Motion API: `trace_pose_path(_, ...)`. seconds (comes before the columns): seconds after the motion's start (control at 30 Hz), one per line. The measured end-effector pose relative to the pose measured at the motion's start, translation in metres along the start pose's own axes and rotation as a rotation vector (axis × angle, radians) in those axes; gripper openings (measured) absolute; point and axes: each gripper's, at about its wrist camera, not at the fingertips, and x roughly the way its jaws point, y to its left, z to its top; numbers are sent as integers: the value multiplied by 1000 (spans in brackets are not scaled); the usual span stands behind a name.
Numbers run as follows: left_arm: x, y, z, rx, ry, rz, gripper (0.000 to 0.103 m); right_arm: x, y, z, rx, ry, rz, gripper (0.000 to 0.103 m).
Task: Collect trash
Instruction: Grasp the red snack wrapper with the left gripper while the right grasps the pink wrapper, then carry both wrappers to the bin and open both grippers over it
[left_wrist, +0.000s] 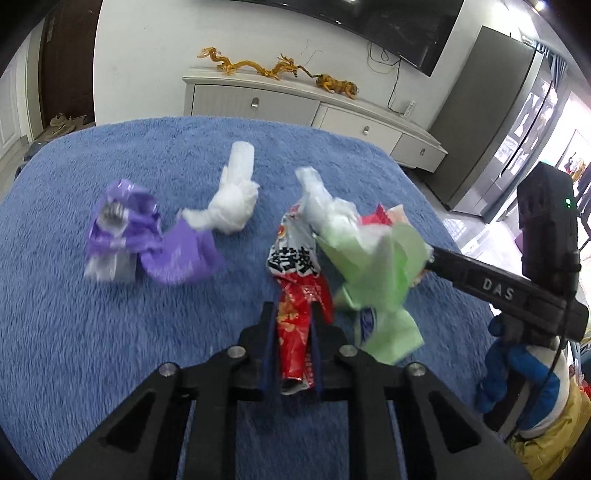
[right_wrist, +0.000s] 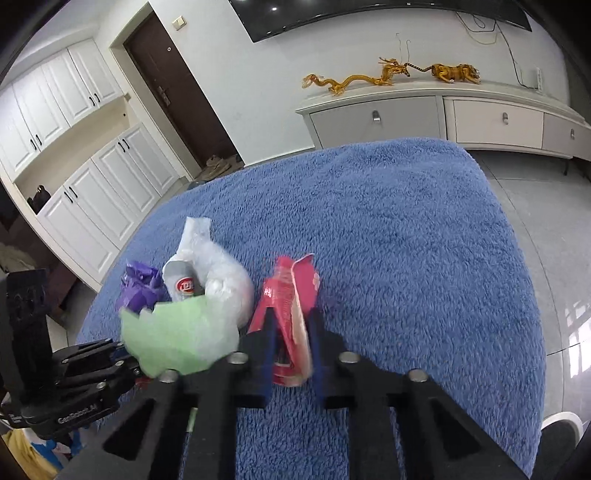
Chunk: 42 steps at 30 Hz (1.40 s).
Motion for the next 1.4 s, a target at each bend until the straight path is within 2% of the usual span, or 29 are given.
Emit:
trace_pose_path(0.27, -46, 11, -36, -47, -17, 4, 16, -45, -3, -31, 56, -59, -27, 11)
trace_pose_path(0.5, -99, 17, -66, -61, -57, 15, 16, -99, 8, -64, 107, -124, -6, 11)
trace_pose_path(0.77, -154, -5, -70, -19, -142, 19, 16, -151, 31, -84, 100, -211, 20, 11)
trace_pose_path(0.93, -172, -35, -69, 22, -169, -11, 16, -191, 28, -94, 110, -288, 20, 11)
trace_pose_path(1.03, -176, -60, -66, 53, -166, -56, 16, -214, 21, -103, 120, -326, -22, 11)
trace_pose_path(1.2, -157, -115, -51, 127, -122, -139, 16, -243, -5, -124, 145, -356, -158, 11)
trace_pose_path(1.4, -109, -189, -39, 219, -36, -222, 16, -264, -65, -151, 279, -380, -303, 11)
